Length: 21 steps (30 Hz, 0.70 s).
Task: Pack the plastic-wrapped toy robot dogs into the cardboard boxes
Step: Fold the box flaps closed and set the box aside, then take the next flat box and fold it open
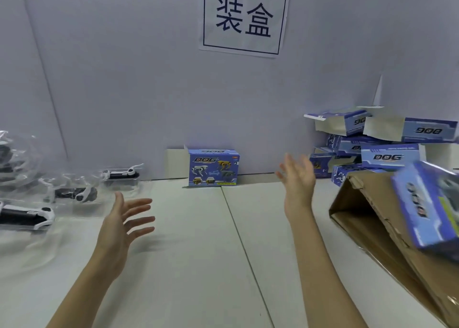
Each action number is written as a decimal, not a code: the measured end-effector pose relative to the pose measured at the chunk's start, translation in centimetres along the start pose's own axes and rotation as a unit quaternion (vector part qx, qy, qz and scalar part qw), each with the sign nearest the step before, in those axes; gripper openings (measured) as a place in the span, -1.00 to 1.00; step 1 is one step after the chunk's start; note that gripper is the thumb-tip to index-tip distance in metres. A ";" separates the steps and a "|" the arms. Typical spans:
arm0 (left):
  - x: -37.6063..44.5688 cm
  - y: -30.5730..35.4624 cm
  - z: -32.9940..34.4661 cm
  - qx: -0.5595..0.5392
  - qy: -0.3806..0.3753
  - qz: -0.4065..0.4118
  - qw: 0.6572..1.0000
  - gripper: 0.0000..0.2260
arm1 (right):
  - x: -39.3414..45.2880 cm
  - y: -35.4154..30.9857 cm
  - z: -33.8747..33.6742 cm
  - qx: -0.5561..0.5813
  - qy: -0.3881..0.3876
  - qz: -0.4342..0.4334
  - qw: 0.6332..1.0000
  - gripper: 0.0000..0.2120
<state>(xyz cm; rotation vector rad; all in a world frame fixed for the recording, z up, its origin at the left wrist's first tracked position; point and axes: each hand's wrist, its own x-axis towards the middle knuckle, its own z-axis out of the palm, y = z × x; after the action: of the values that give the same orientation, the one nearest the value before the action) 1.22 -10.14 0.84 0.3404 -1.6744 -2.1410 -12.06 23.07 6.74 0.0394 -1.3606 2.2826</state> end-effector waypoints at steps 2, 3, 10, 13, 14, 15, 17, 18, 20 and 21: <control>-0.1 0.0 0.1 0.008 0.003 -0.002 1.000 -0.39 | -0.3 2.2 1.9 -0.146 -0.030 -0.006 0.989 -0.62; -0.2 0.0 0.1 0.010 0.006 -0.001 1.000 -0.39 | -0.6 3.4 2.9 -0.220 -0.065 -0.015 0.973 -0.67; -0.4 -0.3 0.4 0.037 0.030 0.004 0.999 -0.41 | -0.3 9.8 10.4 -0.629 -0.291 -0.113 0.711 -0.14; -0.1 -0.5 0.7 0.047 0.030 0.002 0.998 -0.41 | 1.2 10.7 13.4 -0.699 -0.318 -0.167 0.619 -0.02; -0.1 -0.5 0.8 0.054 0.028 0.003 0.998 -0.41 | 1.5 10.9 14.1 -0.715 -0.326 -0.183 0.591 0.01; 0.0 -0.6 0.9 0.060 0.027 0.002 0.998 -0.41 | 1.8 11.3 14.7 -0.726 -0.335 -0.192 0.569 0.05; 0.1 -0.6 0.9 0.062 0.025 -0.001 0.998 -0.42 | 2.2 12.0 15.3 -0.747 -0.328 -0.206 0.541 0.07; 0.2 -0.6 0.9 0.057 0.025 -0.001 0.998 -0.42 | 2.2 12.3 15.5 -0.770 -0.304 -0.226 0.514 0.03; 0.2 -0.5 0.9 0.050 0.026 0.001 0.998 -0.42 | 2.1 12.5 16.0 -0.818 -0.251 -0.276 0.438 -0.17; 0.2 -0.5 0.9 0.051 0.025 0.002 0.998 -0.43 | 2.0 12.5 16.2 -0.825 -0.240 -0.291 0.421 -0.25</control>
<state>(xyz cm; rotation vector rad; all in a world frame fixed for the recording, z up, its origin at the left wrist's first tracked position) 0.58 -9.33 0.65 0.4158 -1.7573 -2.0322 -22.42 5.41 5.19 0.4205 -2.6073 -0.3627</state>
